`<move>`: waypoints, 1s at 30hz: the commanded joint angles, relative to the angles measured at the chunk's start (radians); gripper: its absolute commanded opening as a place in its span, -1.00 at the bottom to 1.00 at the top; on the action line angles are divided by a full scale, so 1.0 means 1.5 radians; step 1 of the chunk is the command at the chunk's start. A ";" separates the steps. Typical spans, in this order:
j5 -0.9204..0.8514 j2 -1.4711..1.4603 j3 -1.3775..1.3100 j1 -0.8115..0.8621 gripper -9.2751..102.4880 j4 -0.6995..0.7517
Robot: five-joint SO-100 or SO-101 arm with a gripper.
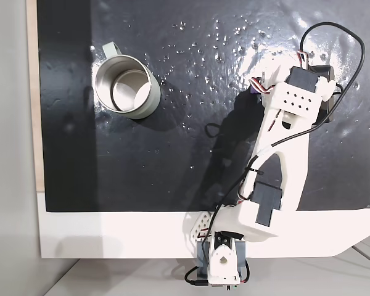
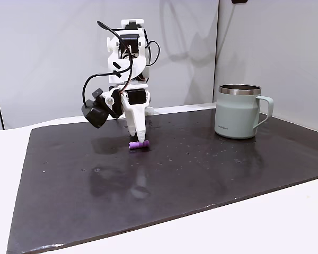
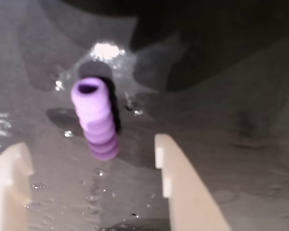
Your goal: Grasp a pengrip and put it in the cup.
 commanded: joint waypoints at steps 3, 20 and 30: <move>-0.013 -0.013 -0.044 0.001 -0.41 -0.038; -0.025 -0.056 -0.052 -0.003 -0.69 -0.095; -0.020 -0.060 -0.103 0.002 -0.83 -0.066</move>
